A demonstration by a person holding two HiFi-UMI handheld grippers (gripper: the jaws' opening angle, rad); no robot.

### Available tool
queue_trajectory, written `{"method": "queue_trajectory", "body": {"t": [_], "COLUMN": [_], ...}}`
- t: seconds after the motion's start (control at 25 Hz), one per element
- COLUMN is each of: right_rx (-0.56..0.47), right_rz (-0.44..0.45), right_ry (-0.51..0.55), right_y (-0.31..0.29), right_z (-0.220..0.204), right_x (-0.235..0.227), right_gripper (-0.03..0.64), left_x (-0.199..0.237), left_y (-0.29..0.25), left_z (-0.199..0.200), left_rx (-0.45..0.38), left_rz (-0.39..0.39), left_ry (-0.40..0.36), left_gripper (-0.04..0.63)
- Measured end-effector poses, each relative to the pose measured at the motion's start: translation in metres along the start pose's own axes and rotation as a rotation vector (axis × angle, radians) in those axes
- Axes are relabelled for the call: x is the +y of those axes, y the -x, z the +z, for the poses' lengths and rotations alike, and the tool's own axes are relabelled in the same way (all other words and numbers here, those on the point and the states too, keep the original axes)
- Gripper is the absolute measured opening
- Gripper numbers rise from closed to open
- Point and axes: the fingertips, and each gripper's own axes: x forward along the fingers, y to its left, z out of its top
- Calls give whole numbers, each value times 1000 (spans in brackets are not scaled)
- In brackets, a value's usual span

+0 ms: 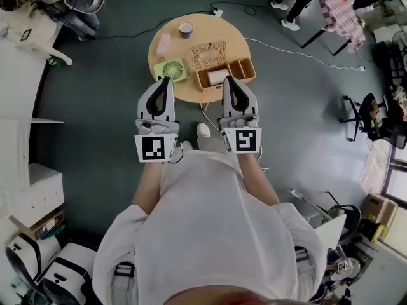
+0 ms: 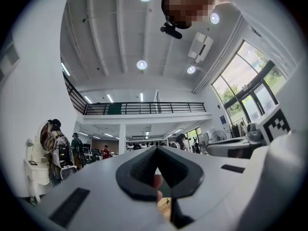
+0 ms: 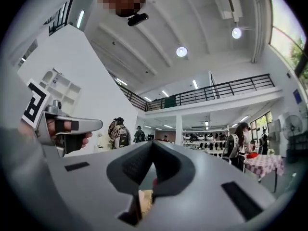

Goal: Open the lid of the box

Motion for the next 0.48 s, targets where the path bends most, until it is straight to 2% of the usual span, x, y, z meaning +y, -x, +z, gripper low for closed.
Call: {"method": "queue_trajectory", "body": {"t": [0.28,0.48], "right_rx": [44,45], "right_rz": [-40,-44], "right_ry": [34,13], "right_y": [63,91], "right_z": [21,27], "right_x": [4,7], "right_gripper": [-2,-2], "left_x": [-14,-44], "left_y": [36,65], "left_z": [12,33], "left_rx": [-23,-45], "left_rz": [-19,-63], "left_ry": [43,43], "left_gripper": [-3,-3]}}
